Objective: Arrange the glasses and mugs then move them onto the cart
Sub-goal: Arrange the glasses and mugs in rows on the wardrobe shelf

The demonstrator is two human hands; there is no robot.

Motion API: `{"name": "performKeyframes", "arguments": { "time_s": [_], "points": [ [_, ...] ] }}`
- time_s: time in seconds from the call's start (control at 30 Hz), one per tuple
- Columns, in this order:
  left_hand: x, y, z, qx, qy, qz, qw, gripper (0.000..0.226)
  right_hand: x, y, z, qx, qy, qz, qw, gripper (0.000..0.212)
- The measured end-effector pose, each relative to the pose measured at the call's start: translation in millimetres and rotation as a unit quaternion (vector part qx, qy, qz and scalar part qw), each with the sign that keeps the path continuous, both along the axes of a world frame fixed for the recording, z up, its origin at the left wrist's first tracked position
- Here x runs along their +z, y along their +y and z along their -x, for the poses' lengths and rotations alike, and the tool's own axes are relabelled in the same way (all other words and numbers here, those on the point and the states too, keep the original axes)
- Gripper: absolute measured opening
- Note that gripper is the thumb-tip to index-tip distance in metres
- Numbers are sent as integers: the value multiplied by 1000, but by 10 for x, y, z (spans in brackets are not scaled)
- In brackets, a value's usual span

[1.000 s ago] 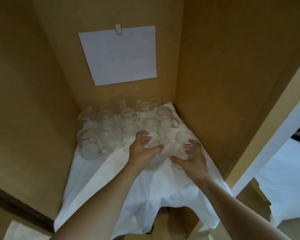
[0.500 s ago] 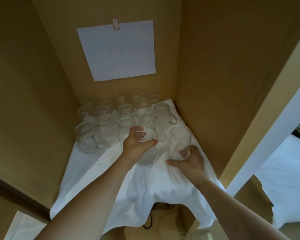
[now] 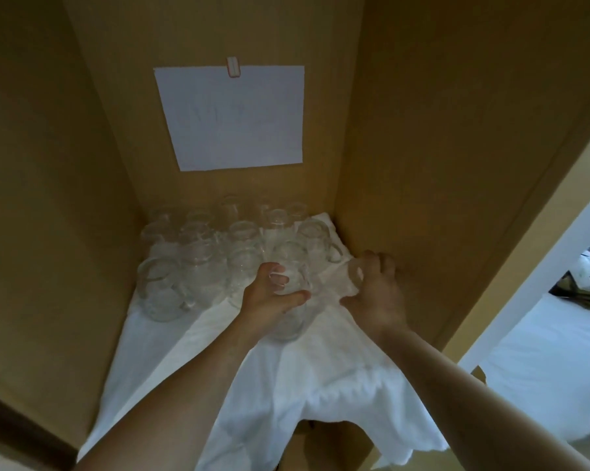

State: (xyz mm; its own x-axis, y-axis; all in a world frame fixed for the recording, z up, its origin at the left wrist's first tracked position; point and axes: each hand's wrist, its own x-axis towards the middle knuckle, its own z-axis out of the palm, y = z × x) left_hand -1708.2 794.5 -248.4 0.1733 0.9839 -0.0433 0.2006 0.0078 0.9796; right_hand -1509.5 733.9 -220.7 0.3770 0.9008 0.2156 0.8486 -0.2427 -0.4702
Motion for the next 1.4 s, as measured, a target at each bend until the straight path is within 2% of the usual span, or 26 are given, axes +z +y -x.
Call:
{"name": "performKeyframes", "arguments": {
  "time_s": [0.33,0.53,0.9,1.0,1.07,1.17,1.27,1.4],
  "points": [
    [-5,35,45,-17,-11,7,1000,69,-47,527,102,85,-53,-23,995,82],
    [-20,67,61,-17,-7,7,1000,70,-191,684,110,124,-88,-32,988,94],
    [-34,40,37,-18,8,4,1000,74,-132,689,38,125,-122,14,985,107],
    [-40,20,17,-12,8,1,1000,78,-110,600,18,89,-57,8,994,112],
    [-58,-8,2,-7,5,5,1000,80,-161,467,30,58,17,-40,997,105],
    [-75,-58,-19,11,3,9,1000,75,-305,229,78,19,57,-71,996,79],
    [-79,-108,-81,25,16,-1,1000,79,-456,80,80,47,66,8,997,63],
    [-30,-239,-175,43,56,-27,997,74,-526,-40,56,94,88,71,989,59]
  ]
}}
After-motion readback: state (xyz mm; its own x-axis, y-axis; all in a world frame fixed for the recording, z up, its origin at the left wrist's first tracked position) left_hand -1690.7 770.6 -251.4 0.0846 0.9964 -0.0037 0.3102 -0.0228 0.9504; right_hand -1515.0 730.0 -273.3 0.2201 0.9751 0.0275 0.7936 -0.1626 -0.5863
